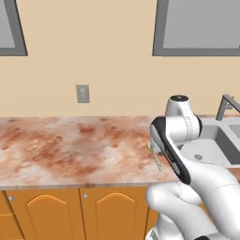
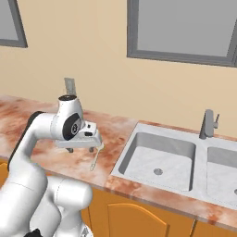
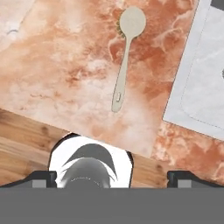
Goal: Grab the spray bottle from the cabinet, then place it next to the cutting board for sanitizing. Then grab the dish brush from the countertop next to the sink and place it next to the cutting board.
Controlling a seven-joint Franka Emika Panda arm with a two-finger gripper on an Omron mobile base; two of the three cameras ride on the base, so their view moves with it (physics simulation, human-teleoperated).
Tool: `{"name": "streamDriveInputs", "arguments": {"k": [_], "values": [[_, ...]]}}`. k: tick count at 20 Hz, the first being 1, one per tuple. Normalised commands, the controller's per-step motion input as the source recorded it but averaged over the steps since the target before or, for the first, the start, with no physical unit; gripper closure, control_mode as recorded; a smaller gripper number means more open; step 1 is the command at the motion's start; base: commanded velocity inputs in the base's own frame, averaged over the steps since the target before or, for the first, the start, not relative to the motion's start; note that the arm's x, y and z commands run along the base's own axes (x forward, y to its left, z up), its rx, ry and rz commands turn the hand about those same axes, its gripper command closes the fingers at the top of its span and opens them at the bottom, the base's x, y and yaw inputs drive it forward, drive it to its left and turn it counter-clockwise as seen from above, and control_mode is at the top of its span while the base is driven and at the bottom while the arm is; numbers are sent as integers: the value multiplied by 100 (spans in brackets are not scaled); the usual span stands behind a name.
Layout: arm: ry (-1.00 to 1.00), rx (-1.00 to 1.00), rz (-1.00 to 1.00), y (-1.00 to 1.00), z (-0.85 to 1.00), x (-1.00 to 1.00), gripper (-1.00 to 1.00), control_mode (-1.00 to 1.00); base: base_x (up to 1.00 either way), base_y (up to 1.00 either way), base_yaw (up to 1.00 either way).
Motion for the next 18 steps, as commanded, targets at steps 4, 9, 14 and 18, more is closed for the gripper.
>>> {"name": "streamDriveInputs", "arguments": {"k": [4,9,14,18], "values": [[4,0,4,0,-53,58,-100,-100,0,0,0],[-7,0,0,0,-57,47,-100,-100,0,0,0],[-18,3,0,0,-56,41,-100,-100,0,0,0],[-8,2,-1,0,-49,40,-100,-100,0,0,0]]}}
